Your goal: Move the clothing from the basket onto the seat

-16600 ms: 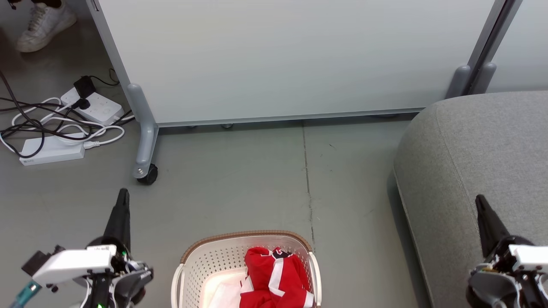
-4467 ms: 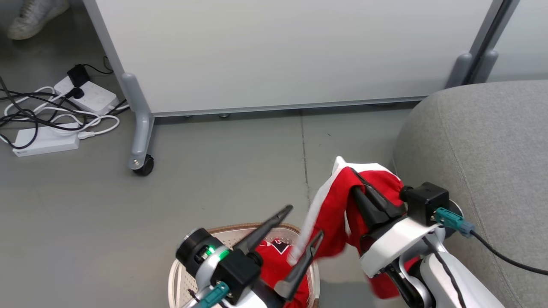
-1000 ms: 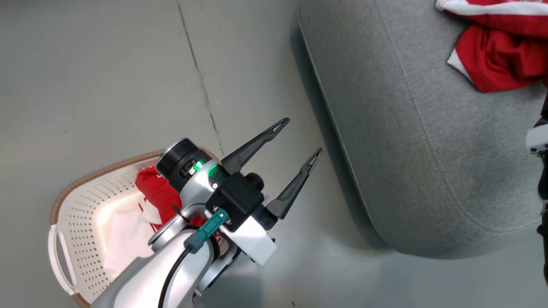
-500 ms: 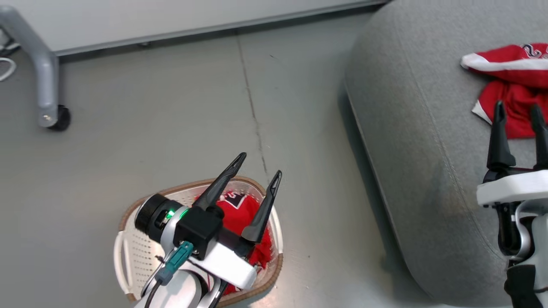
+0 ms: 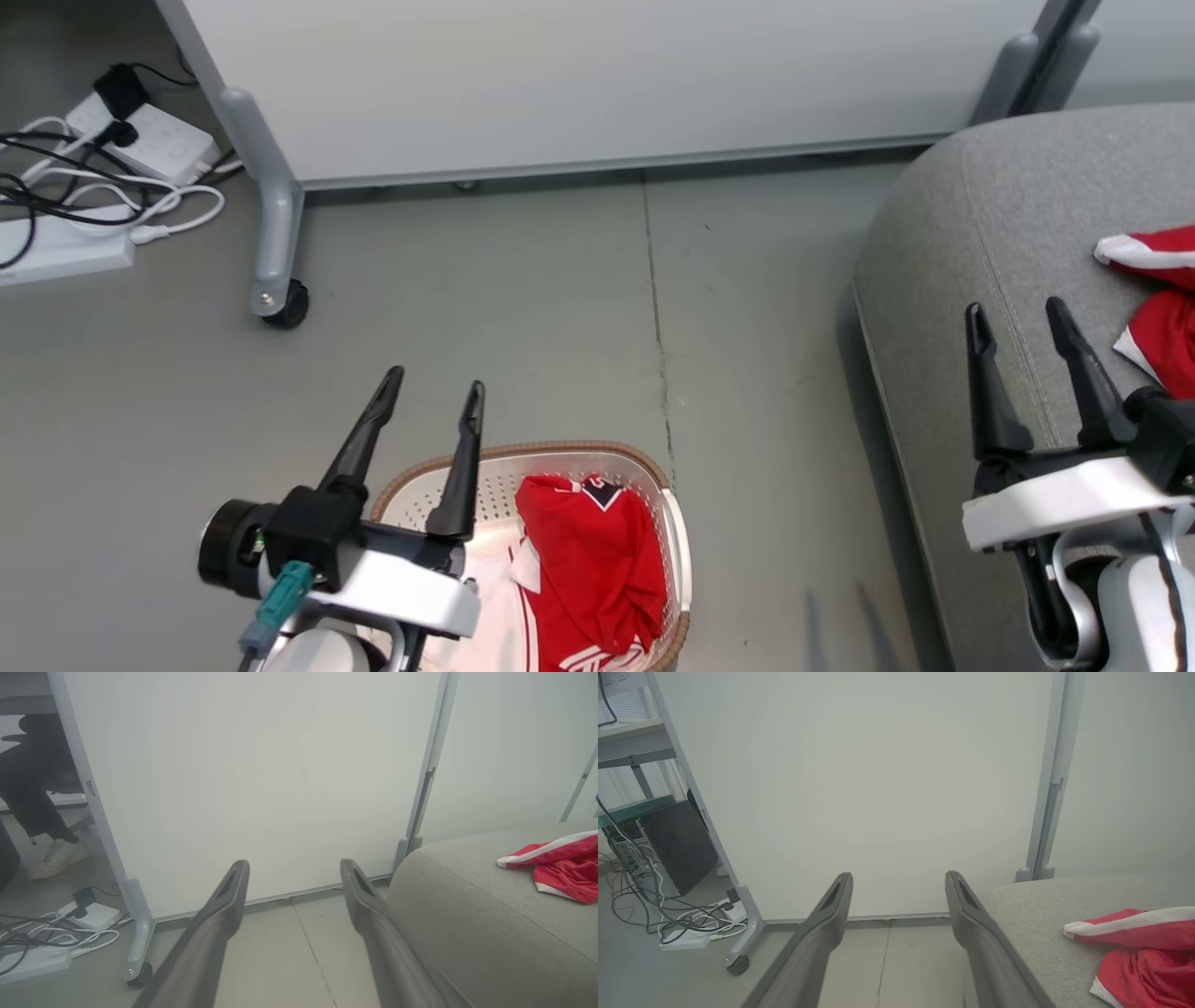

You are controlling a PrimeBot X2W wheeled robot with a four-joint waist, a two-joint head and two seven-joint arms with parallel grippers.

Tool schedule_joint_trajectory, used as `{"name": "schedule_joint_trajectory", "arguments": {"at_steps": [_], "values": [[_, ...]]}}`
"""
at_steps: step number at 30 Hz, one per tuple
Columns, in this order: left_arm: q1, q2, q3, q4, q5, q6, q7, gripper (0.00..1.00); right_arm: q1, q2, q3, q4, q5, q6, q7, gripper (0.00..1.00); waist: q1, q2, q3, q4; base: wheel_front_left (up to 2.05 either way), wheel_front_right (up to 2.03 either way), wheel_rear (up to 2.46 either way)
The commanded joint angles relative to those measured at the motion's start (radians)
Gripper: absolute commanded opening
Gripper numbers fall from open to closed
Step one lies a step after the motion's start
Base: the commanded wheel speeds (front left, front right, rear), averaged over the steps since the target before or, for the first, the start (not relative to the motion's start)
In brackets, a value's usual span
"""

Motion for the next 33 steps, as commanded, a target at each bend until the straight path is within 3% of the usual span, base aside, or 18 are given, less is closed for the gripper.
{"name": "schedule_joint_trajectory", "arguments": {"at_steps": [1,12,20,26,33], "values": [[0.020,0.010,0.022,-0.004,-0.013,0.014,-0.008,1.00,0.027,0.005,0.005,-0.019,-0.009,0.000,0.014,1.00,0.0000,0.0000,-0.027,0.021,0.00,0.00,0.00],[0.111,0.041,0.151,-0.026,-0.061,0.055,-0.023,1.00,0.110,0.028,0.013,-0.072,-0.029,0.000,0.050,1.00,0.0000,0.0000,-0.077,0.033,0.00,0.00,0.00],[0.202,0.014,0.256,-0.085,-0.059,0.053,-0.025,1.00,0.168,0.033,-0.017,-0.091,-0.038,0.000,0.071,1.00,0.0000,0.0000,-0.111,0.032,0.00,0.00,0.00],[0.249,-0.007,0.297,-0.124,-0.009,0.002,-0.026,1.00,0.207,0.035,-0.044,-0.113,-0.042,0.000,0.085,1.00,0.0000,0.0000,-0.124,0.032,0.00,0.00,0.00],[0.272,0.009,0.262,-0.083,0.071,-0.050,-0.026,1.00,0.247,0.035,-0.044,-0.134,-0.029,0.000,0.096,1.00,0.0000,0.0000,-0.134,0.027,0.00,0.00,0.00]]}}
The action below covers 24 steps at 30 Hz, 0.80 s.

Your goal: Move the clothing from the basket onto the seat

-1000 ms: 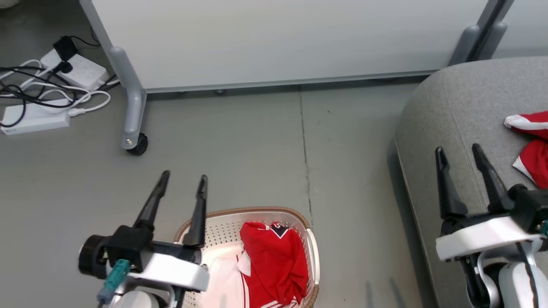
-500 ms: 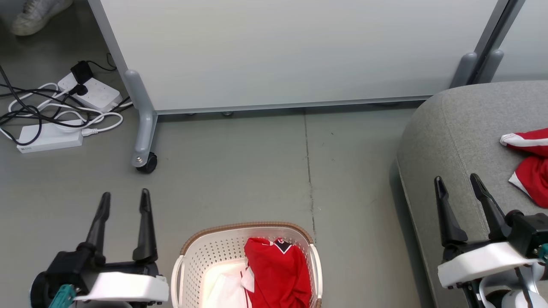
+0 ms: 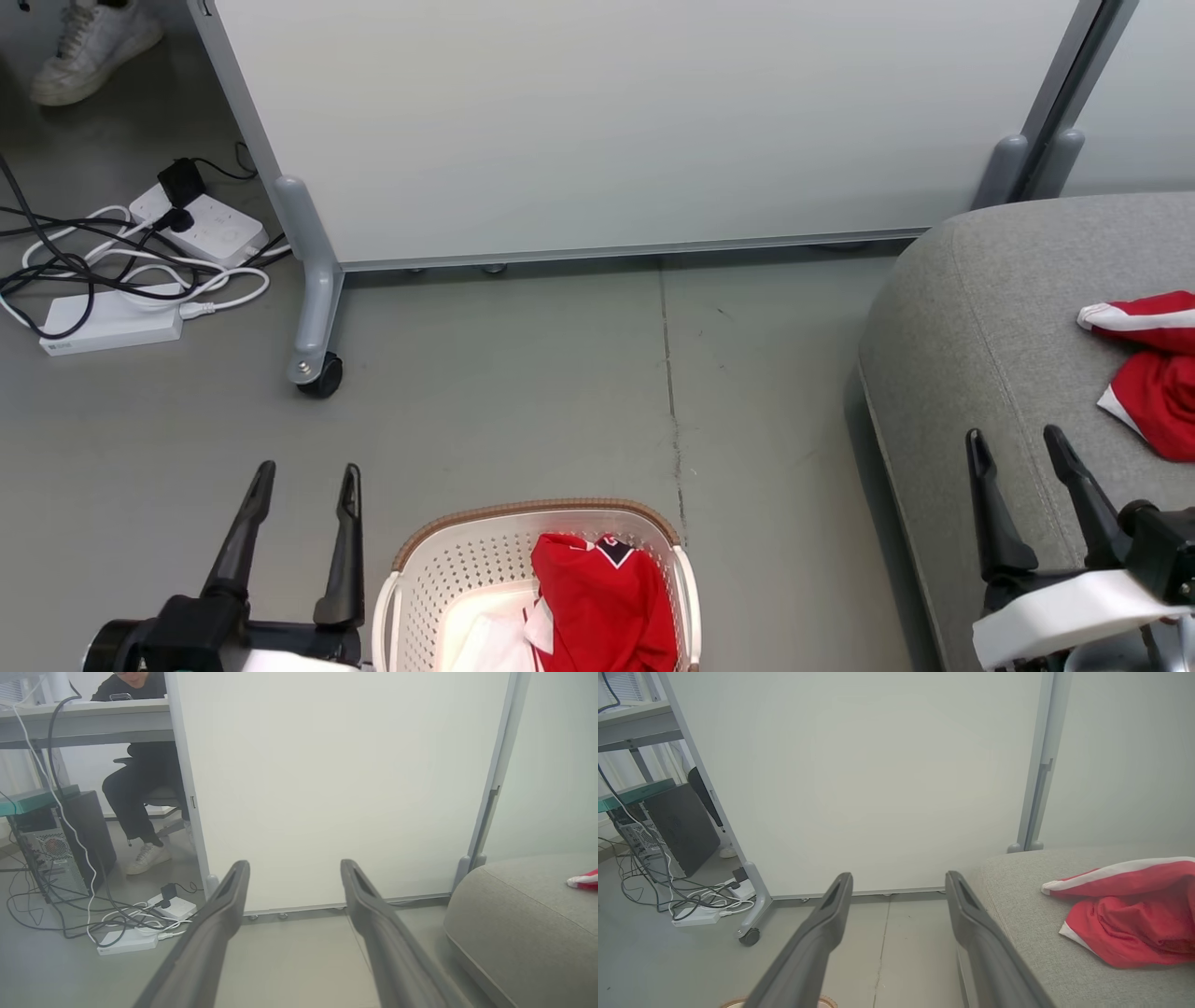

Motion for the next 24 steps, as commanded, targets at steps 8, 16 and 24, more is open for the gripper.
{"name": "schedule_joint_trajectory", "arguments": {"at_steps": [8,16,24], "values": [[0.006,0.001,-0.014,0.050,0.009,-0.010,-0.004,1.00,0.035,-0.002,0.009,-0.019,0.015,0.000,0.010,1.00,0.0000,0.0000,-0.011,-0.007,0.00,0.00,0.00],[0.000,-0.005,-0.020,0.065,0.002,0.001,0.010,1.00,0.043,-0.002,0.006,-0.032,0.019,0.000,0.020,1.00,0.0000,0.0000,-0.017,-0.006,0.00,0.00,0.00],[-0.006,-0.007,-0.022,0.064,-0.005,0.010,0.020,1.00,0.037,-0.002,0.010,-0.034,0.020,0.000,0.022,1.00,0.0000,0.0000,-0.014,-0.001,0.00,0.00,0.00]]}}
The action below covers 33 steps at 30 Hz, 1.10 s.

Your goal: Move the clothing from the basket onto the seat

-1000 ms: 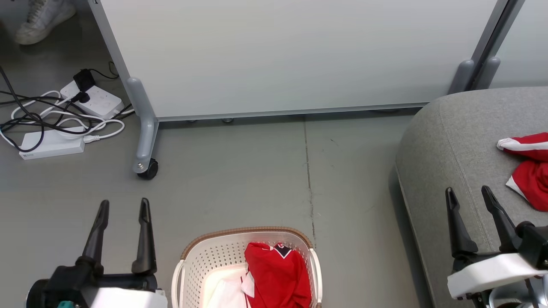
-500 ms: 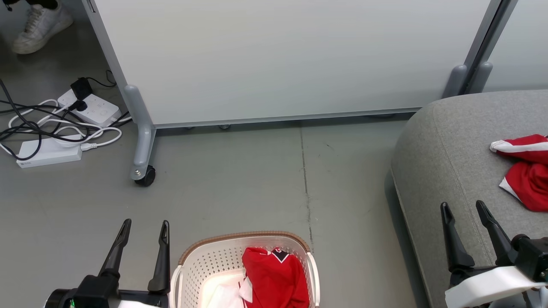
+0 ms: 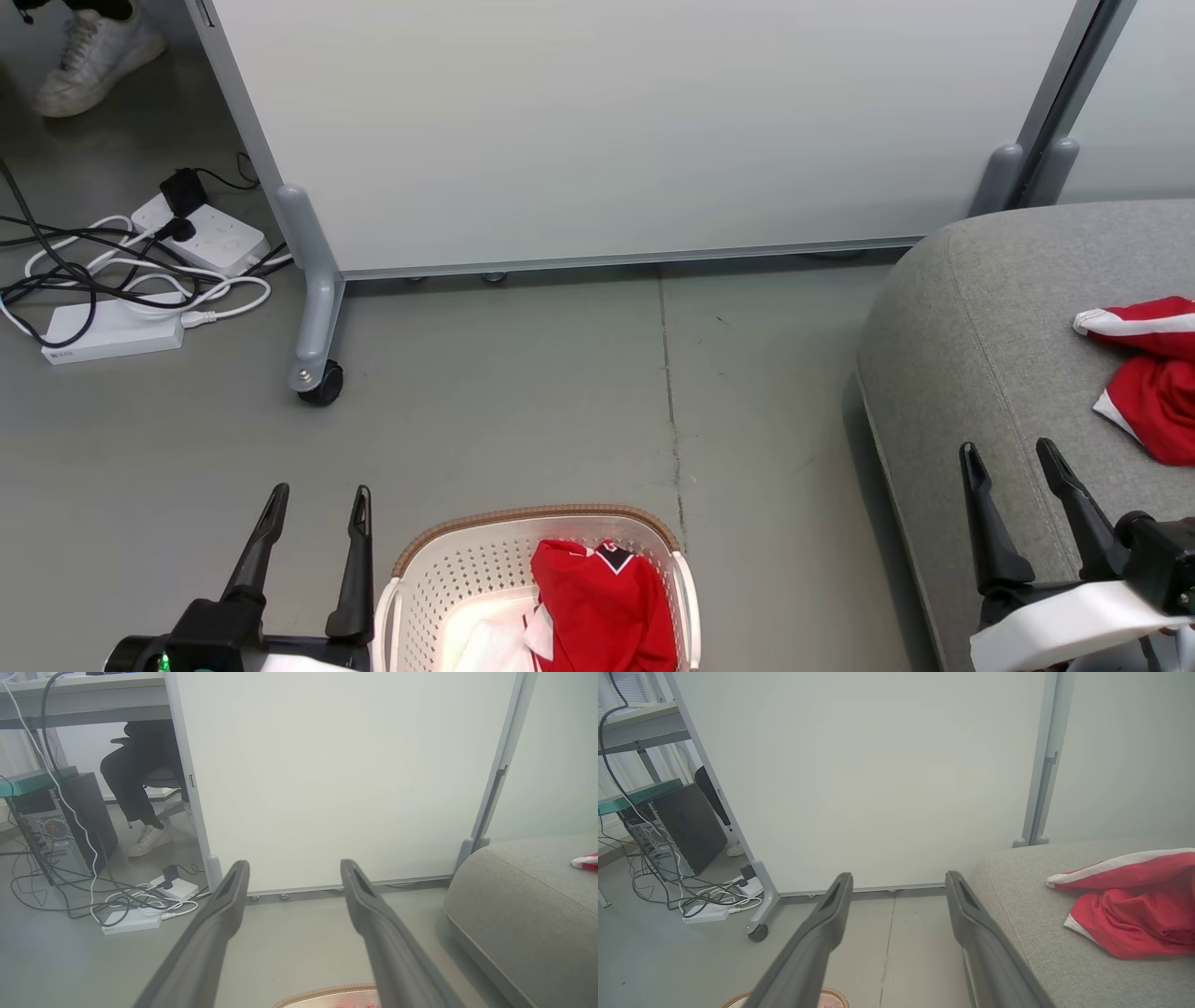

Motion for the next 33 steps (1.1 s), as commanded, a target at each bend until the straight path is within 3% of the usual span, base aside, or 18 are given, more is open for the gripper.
{"name": "schedule_joint_trajectory", "arguments": {"at_steps": [1,14,22,28,33], "values": [[-0.005,-0.001,0.001,-0.003,-0.004,0.007,0.004,1.00,0.004,-0.002,0.000,-0.008,0.001,0.000,0.000,1.00,0.0000,0.0000,0.000,0.000,0.00,0.00,0.00],[-0.035,-0.007,-0.005,-0.033,0.010,0.035,0.009,1.00,-0.003,-0.003,0.001,-0.012,0.006,0.000,0.005,1.00,0.0000,0.0000,0.013,0.008,0.00,0.00,0.00],[-0.150,-0.025,-0.025,-0.051,0.051,0.052,0.012,1.00,-0.041,-0.003,-0.001,-0.039,0.000,0.000,0.007,1.00,0.0000,0.0000,0.084,0.009,0.00,0.00,0.00],[-0.298,-0.064,-0.080,0.053,0.076,0.017,0.018,1.00,-0.088,-0.003,-0.006,-0.071,-0.021,0.000,0.016,1.00,0.0000,0.0000,0.195,0.001,0.00,0.00,0.00],[-0.438,-0.131,-0.141,0.260,0.076,-0.050,-0.002,1.00,-0.142,-0.012,-0.019,-0.112,-0.041,0.000,0.024,1.00,0.0000,0.0000,0.337,-0.011,0.00,0.00,0.00]]}}
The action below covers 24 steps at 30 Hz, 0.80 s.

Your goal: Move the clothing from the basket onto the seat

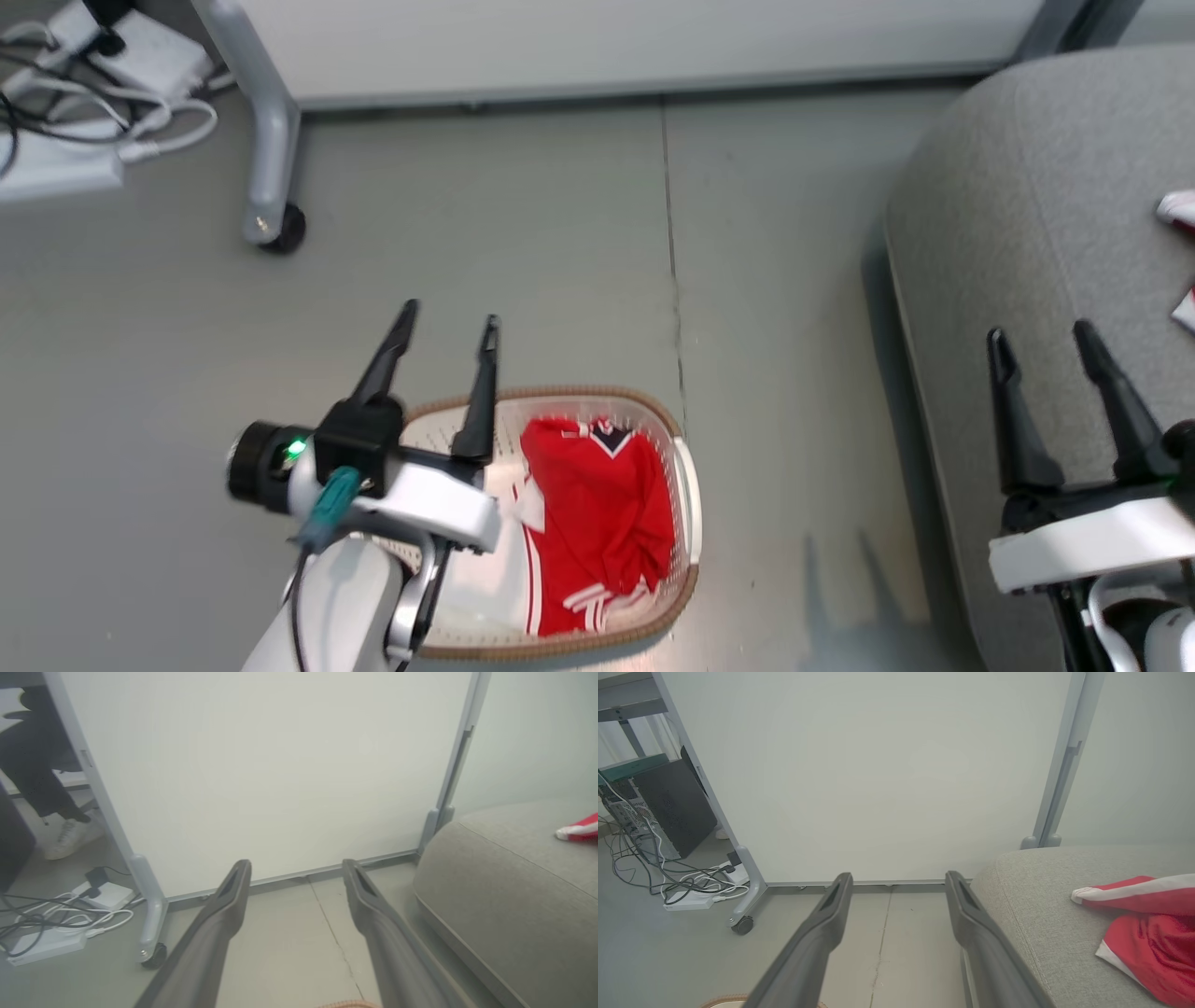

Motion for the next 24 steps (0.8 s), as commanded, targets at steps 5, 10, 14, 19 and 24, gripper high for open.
{"name": "schedule_joint_trajectory", "arguments": {"at_steps": [5,10,14,19,24], "values": [[-0.121,-0.045,-0.043,0.171,0.004,-0.042,-0.015,1.00,-0.055,-0.022,-0.014,-0.042,-0.002,0.000,0.002,1.00,0.0000,0.0000,0.190,-0.020,0.00,0.00,0.00],[-0.227,-0.073,-0.076,0.363,-0.024,-0.078,-0.021,1.00,-0.098,-0.037,-0.020,-0.075,0.012,0.000,-0.005,1.00,0.0000,0.0000,0.323,-0.044,0.00,0.00,0.00],[-0.300,-0.080,-0.086,0.507,-0.062,-0.099,-0.022,1.00,-0.133,-0.037,-0.010,-0.083,0.023,0.000,-0.019,1.00,0.0000,0.0000,0.421,-0.076,0.00,0.00,0.00],[-0.387,-0.081,-0.125,0.651,-0.121,-0.130,-0.023,1.00,-0.177,-0.034,0.023,-0.078,0.037,0.000,-0.050,1.00,0.0000,0.0000,0.533,-0.118,0.00,0.00,0.00],[-0.471,-0.081,-0.159,0.787,-0.180,-0.148,-0.015,1.00,-0.216,-0.033,0.056,-0.059,0.048,0.000,-0.084,1.00,0.0000,0.0000,0.614,-0.159,0.00,0.00,0.00]]}}
